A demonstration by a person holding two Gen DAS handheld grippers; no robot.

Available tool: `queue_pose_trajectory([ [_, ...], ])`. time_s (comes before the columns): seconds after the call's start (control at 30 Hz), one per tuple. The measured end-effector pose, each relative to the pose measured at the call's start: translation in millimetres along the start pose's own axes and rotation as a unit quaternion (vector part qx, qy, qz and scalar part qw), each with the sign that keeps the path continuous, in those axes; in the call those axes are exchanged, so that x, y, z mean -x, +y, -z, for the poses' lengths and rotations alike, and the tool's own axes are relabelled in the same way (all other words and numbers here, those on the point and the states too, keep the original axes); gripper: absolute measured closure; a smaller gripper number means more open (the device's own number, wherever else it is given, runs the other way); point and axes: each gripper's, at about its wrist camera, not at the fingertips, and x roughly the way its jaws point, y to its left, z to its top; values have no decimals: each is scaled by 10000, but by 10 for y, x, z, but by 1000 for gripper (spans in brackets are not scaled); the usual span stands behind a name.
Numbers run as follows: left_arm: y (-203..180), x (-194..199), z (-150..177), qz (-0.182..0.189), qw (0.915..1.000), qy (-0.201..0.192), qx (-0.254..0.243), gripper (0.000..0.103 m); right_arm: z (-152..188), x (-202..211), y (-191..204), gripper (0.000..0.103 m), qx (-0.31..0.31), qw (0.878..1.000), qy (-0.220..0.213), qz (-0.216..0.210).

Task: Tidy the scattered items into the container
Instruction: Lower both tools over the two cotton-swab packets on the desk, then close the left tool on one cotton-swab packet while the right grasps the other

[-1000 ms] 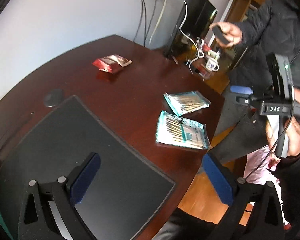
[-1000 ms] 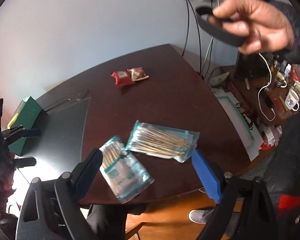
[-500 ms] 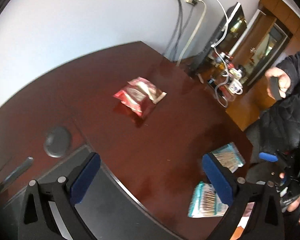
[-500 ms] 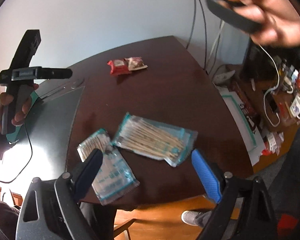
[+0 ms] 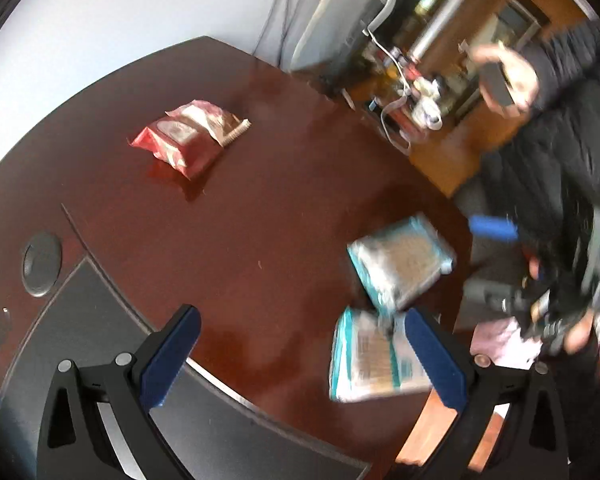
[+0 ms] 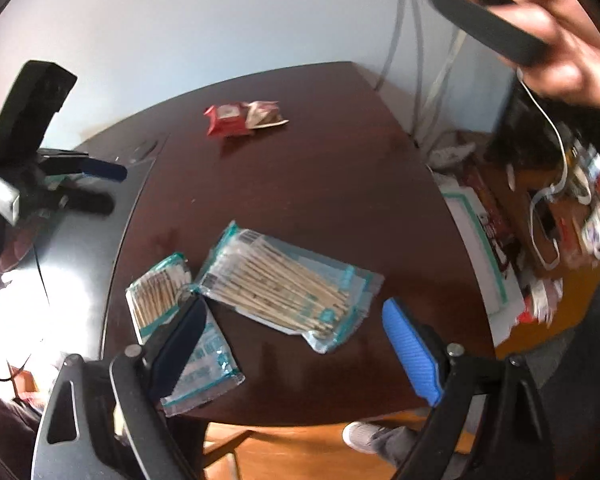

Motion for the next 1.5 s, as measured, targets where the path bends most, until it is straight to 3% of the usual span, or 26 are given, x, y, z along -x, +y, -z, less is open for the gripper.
queue_pose_trajectory([
  [0.23, 568, -39, -328, -250, 9971, -44, 722, 0, -135, -265, 142, 14, 725, 9970, 268, -102],
  [0.3, 564, -78, -333, -73, 9971, 42, 754, 0, -173, -347, 153, 16, 861, 9956, 373, -35],
  [0.53, 10, -95, 135, 592, 9976, 358, 9, 0, -177, -611, 181, 24, 1166, 9900, 776, -150],
  [0.73, -553, 1, 587, 950, 9895, 490, -968, 0, -235, -689, 155, 24, 1166, 9888, 873, -338],
  [0.93, -836, -128, 701, 662, 9778, 558, -1908, 0, -252, -700, 167, 24, 1385, 9832, 1027, -593],
  [1.0, -930, -112, 683, 479, 9675, 431, -2444, 0, -228, -701, 221, 24, 1622, 9790, 1082, -594],
  [1.1, -1090, -109, 617, 459, 9438, 376, -3253, 0, -218, -718, 268, 24, 1937, 9724, 1171, -565],
  [1.17, -1194, -137, 566, 645, 9263, 462, -3683, 0, -256, -740, 255, 24, 2048, 9702, 1205, -481],
  [1.27, -1323, -228, 488, 998, 9054, 685, -4070, 0, -334, -755, 221, 24, 2114, 9653, 1301, -808],
  [1.37, -1396, -357, 403, 1107, 8932, 834, -4277, 0, -361, -784, 232, 24, 2325, 9594, 1390, -787],
  [1.5, -1412, -514, 327, 1277, 8880, 987, -4306, 0, -418, -838, 200, 24, 2335, 9570, 1489, -858],
])
